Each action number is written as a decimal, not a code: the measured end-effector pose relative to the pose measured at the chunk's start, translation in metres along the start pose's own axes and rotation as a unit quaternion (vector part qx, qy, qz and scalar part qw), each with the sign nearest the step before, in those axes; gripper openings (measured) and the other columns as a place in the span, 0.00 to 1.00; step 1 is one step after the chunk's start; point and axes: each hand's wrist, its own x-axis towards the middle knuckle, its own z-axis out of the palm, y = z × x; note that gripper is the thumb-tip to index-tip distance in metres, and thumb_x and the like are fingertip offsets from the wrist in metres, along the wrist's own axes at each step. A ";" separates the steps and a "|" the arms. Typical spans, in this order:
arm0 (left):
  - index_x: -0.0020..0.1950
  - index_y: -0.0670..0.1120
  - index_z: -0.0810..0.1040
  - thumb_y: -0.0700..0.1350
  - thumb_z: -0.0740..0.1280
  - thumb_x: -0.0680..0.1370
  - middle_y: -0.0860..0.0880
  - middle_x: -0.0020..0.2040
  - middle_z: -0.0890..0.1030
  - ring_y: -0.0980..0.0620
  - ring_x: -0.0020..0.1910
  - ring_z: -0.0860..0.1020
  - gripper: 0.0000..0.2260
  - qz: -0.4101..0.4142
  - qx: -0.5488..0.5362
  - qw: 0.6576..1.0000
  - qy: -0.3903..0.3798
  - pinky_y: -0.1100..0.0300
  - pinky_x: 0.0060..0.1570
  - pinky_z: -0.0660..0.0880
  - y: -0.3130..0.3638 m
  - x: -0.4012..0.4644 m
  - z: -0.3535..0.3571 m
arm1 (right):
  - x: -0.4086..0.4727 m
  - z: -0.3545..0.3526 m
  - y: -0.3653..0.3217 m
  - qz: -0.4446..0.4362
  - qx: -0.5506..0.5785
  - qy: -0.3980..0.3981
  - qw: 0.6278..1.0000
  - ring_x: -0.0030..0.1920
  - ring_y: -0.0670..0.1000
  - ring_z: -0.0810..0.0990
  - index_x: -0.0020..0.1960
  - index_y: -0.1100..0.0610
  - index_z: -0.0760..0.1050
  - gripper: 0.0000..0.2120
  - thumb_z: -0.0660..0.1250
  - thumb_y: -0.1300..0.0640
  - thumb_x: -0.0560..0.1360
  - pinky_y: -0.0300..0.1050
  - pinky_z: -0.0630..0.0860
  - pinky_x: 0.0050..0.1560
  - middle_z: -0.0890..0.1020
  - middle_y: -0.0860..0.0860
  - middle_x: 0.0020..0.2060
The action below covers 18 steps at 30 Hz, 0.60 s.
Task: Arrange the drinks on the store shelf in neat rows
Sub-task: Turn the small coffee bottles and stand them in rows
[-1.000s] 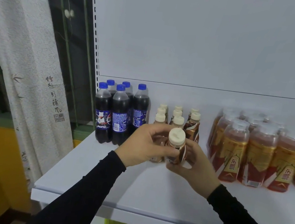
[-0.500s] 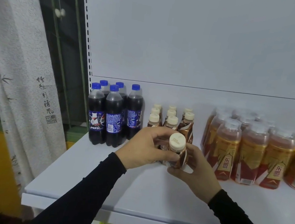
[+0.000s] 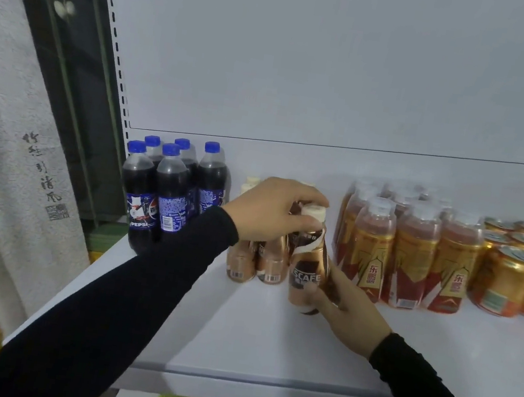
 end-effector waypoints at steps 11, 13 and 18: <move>0.66 0.47 0.79 0.50 0.69 0.79 0.48 0.62 0.81 0.49 0.60 0.77 0.17 -0.050 0.108 0.993 -0.012 0.52 0.62 0.73 -0.025 0.055 0.020 | -0.019 0.002 0.015 0.080 -0.249 -0.099 0.960 0.75 0.48 0.60 0.80 0.53 0.49 0.38 0.54 0.33 0.78 0.38 0.56 0.72 0.58 0.50 0.78; 0.67 0.48 0.78 0.51 0.69 0.79 0.48 0.62 0.81 0.48 0.60 0.77 0.17 -0.063 0.123 0.990 -0.025 0.52 0.61 0.73 -0.031 0.059 0.026 | -0.019 0.005 0.016 0.068 -0.256 -0.116 0.957 0.76 0.47 0.58 0.80 0.53 0.50 0.39 0.54 0.32 0.78 0.38 0.54 0.73 0.56 0.49 0.79; 0.68 0.48 0.77 0.51 0.68 0.80 0.47 0.61 0.81 0.47 0.58 0.77 0.18 -0.086 0.137 0.987 -0.026 0.59 0.53 0.70 -0.040 0.062 0.037 | -0.016 0.009 0.016 0.058 -0.296 -0.158 0.940 0.79 0.49 0.49 0.81 0.51 0.49 0.39 0.53 0.32 0.78 0.43 0.47 0.76 0.49 0.50 0.80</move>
